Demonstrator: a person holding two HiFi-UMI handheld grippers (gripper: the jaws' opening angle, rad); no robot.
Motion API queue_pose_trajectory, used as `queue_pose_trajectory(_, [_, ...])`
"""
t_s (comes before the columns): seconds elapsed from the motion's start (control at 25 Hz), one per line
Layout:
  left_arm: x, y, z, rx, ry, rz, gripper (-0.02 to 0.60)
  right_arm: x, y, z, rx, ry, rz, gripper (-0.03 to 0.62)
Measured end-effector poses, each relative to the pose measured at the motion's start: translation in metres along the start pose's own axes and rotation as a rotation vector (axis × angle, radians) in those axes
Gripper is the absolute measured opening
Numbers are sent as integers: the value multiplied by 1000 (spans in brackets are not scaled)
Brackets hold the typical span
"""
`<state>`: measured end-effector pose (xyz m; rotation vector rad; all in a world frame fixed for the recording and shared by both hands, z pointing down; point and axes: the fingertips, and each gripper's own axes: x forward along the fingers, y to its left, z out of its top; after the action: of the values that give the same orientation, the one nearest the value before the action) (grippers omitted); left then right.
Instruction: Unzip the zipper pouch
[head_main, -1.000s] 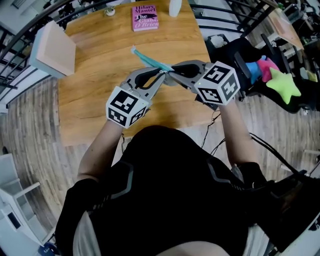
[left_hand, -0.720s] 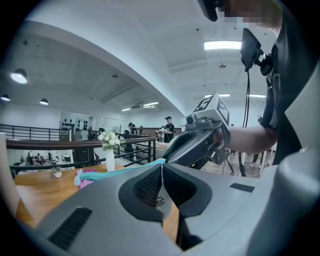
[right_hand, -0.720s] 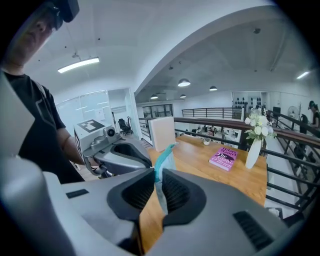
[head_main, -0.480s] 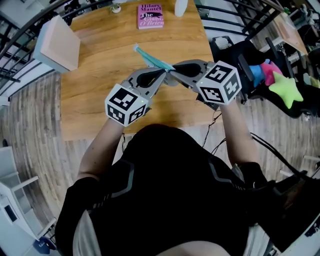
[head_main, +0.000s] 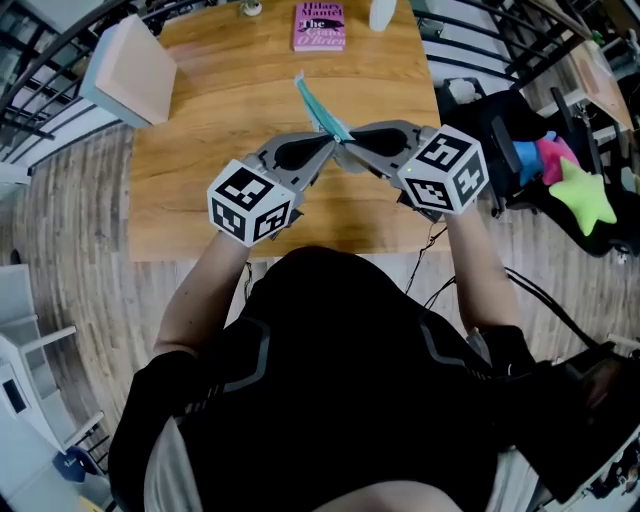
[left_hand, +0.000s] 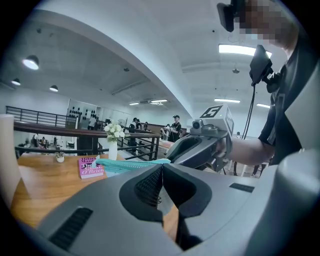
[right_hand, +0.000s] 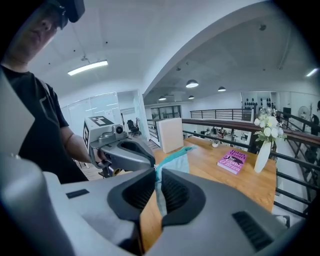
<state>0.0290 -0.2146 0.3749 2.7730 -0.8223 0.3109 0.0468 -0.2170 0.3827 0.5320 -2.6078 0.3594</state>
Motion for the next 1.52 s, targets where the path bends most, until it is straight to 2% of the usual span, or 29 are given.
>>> queue_pose_trajectory(0.24, [1, 1, -7, -101, 1, -19, 31, 2, 2, -7, 11, 5, 80, 48])
queue_pose_trajectory(0.36, [1, -3, -6, -156, -17, -50, 29, -2, 1, -9, 46, -30, 117, 49])
queue_pose_trajectory(0.48, [2, -6, 0, -152, -21, -62, 29, -4, -3, -8, 87, -85, 126, 58])
queue_pose_trajectory(0.6, [-1, -6, 3, -155, -25, -66, 29, -1, -2, -7, 85, -97, 107, 77])
queue_pose_trajectory(0.84, [-5, -7, 2, -163, -22, -65, 29, 0, 5, -8, 151, -99, 134, 51])
queue_pose_trajectory(1.0, [-15, 11, 6, -189, -17, -18, 29, -1, 12, -14, 102, -63, 138, 44])
queue_pose_trajectory(1.2, [-24, 18, 6, -132, 10, 10, 29, 0, 17, -16, 93, -70, 141, 44])
queue_pose_trajectory(1.52, [-29, 34, 1, -141, 18, 74, 29, -3, 11, -20, 90, -61, 142, 46])
